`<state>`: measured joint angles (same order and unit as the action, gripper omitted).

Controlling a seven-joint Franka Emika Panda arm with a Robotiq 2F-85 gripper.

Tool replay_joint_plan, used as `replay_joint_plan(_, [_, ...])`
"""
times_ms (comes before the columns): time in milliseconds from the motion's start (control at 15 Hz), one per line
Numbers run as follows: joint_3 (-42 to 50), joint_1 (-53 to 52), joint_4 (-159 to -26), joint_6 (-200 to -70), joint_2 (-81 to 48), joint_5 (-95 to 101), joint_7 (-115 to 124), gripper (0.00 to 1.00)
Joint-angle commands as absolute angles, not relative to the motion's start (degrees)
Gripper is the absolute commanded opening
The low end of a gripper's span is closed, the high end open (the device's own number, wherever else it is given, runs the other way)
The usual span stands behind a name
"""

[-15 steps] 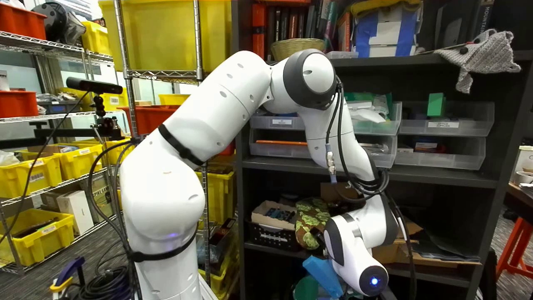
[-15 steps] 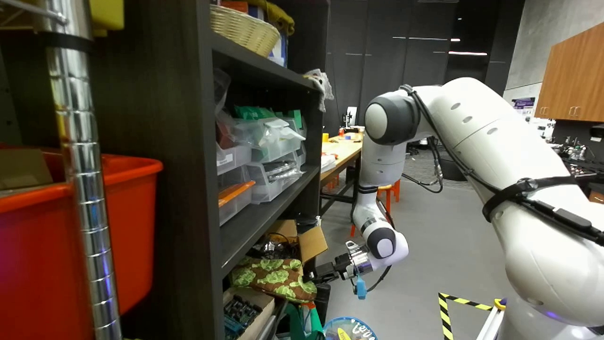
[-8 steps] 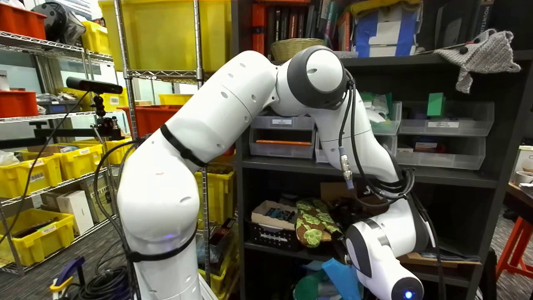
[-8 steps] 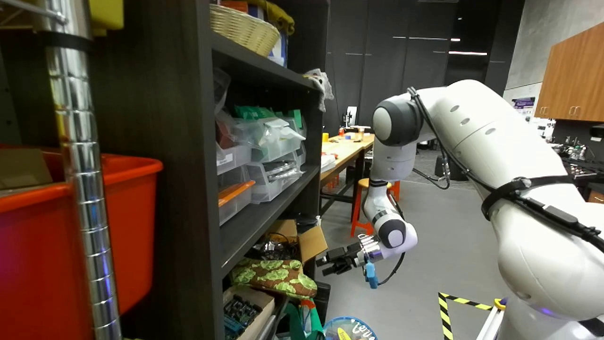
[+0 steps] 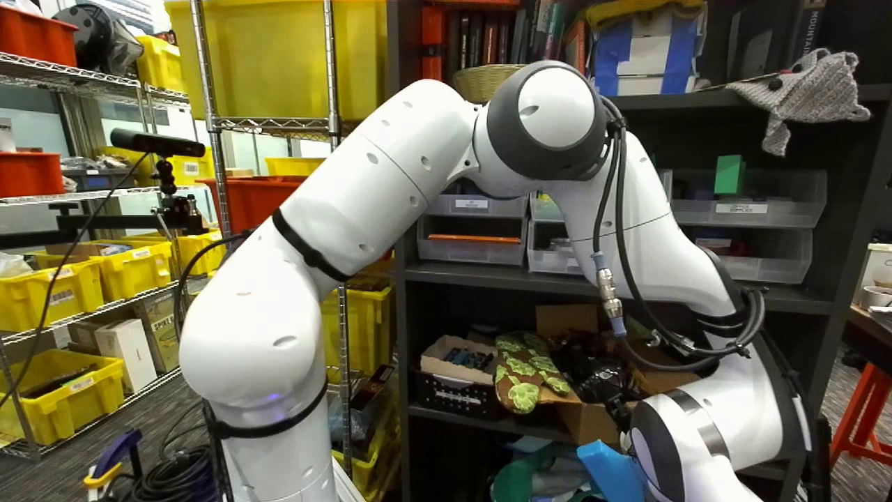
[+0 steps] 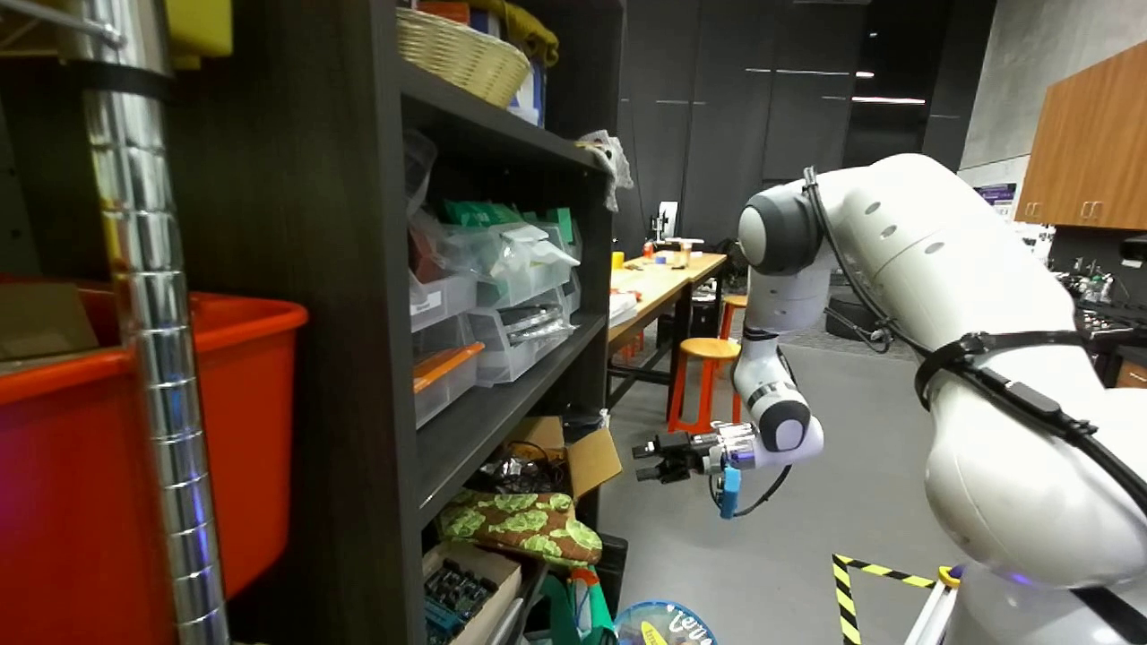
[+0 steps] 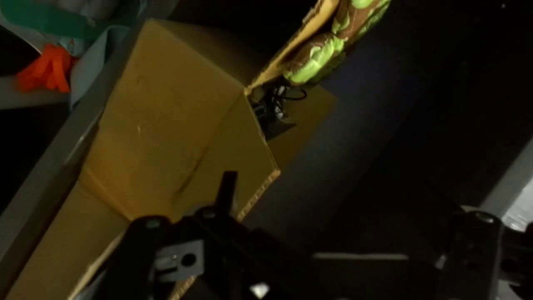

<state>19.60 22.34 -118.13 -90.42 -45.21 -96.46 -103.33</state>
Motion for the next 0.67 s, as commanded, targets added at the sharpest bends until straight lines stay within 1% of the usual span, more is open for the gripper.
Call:
replay_joint_plan(0, [20.3,26.7,-115.4,-81.3,-45.7,-93.9,-107.7,1.00])
replay_joint_plan(133, [20.7,28.5,-112.7,-76.2,-47.4,-90.6,-106.0,1.00])
replay_joint_plan(200, [20.5,26.9,-115.3,-80.1,-45.8,-93.5,-106.6,1.00])
replay_joint_plan(333, [20.7,28.2,-114.2,-77.6,-46.5,-91.9,-106.6,1.00])
replay_joint_plan(600, [20.6,28.2,-113.4,-77.0,-47.3,-91.7,-106.6,1.00])
